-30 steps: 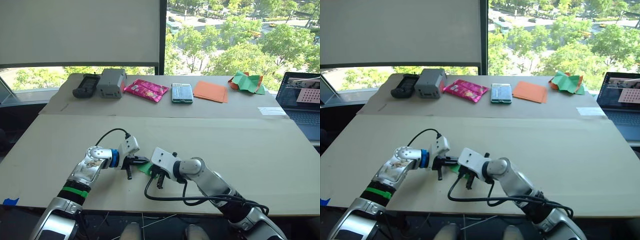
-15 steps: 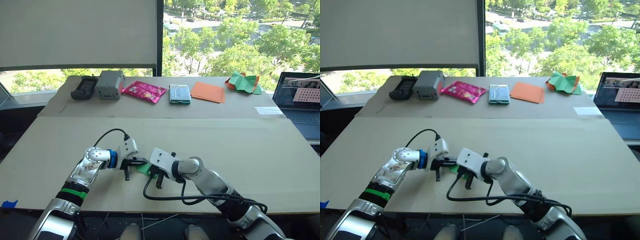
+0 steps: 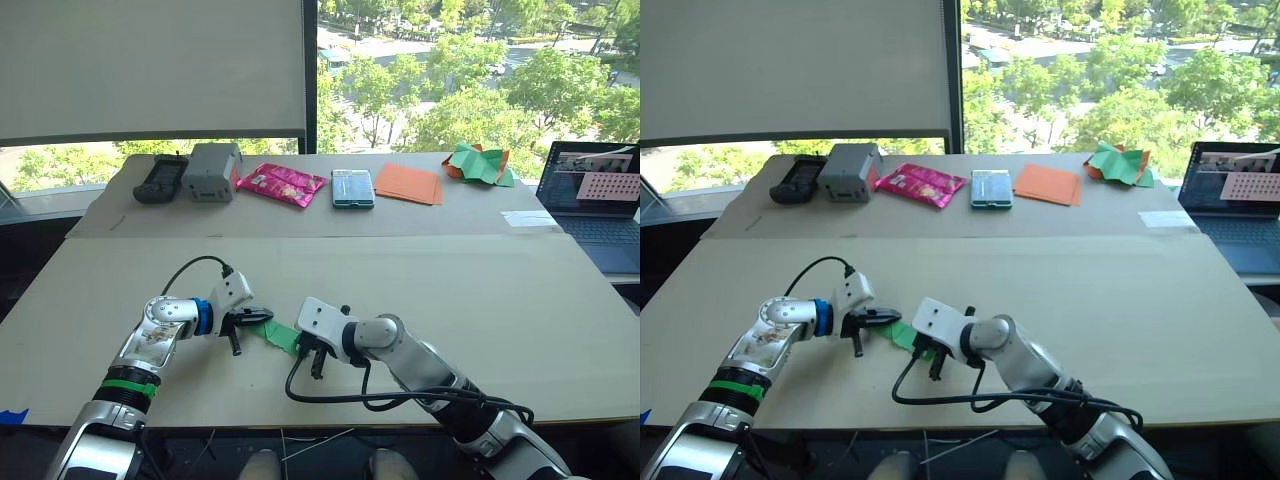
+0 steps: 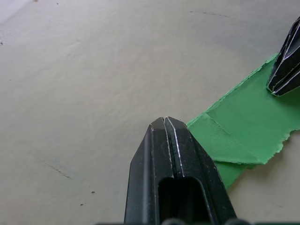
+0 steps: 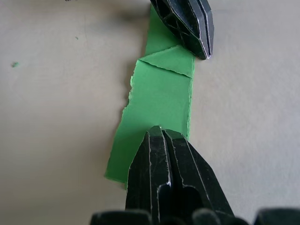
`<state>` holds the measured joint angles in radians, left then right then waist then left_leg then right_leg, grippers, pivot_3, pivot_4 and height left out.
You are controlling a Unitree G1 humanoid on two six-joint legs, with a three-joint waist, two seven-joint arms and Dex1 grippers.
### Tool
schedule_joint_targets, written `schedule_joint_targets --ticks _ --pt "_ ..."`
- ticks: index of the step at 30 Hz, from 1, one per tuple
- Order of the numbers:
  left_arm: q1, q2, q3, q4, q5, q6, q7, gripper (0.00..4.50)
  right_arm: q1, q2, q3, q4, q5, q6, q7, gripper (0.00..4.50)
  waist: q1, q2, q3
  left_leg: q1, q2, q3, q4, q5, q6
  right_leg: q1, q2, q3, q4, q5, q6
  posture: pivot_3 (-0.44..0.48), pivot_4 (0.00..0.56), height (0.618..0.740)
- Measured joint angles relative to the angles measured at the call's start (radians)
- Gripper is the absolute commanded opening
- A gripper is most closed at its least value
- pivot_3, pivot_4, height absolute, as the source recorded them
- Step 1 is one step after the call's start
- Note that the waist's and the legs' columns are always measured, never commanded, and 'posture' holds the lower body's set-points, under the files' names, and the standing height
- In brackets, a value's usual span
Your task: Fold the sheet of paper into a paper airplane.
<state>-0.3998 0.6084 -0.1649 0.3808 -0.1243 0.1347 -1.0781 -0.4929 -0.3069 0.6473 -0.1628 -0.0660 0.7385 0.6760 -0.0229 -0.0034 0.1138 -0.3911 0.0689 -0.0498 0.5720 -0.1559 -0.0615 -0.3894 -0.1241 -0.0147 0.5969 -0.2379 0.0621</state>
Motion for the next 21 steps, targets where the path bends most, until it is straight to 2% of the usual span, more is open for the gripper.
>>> schedule_joint_targets --ticks 14,21 --pt "0.047 0.037 0.061 -0.017 -0.005 0.006 0.026 0.00 -0.010 -0.003 0.008 0.004 0.000 -0.001 0.012 0.03 -0.002 0.001 0.000 0.002 0.000 0.000 -0.001 -0.002 -0.001 -0.001 -0.001 0.000 -0.001 0.000 0.000 0.000 0.150 0.706" --pt "0.067 0.038 0.120 -0.080 -0.068 0.140 0.042 0.00 -0.013 -0.003 0.007 0.004 0.000 -0.011 0.012 0.03 -0.005 -0.001 0.003 0.001 0.000 0.000 -0.001 -0.002 -0.002 -0.003 -0.001 -0.001 -0.001 0.000 0.000 0.000 0.150 0.706"
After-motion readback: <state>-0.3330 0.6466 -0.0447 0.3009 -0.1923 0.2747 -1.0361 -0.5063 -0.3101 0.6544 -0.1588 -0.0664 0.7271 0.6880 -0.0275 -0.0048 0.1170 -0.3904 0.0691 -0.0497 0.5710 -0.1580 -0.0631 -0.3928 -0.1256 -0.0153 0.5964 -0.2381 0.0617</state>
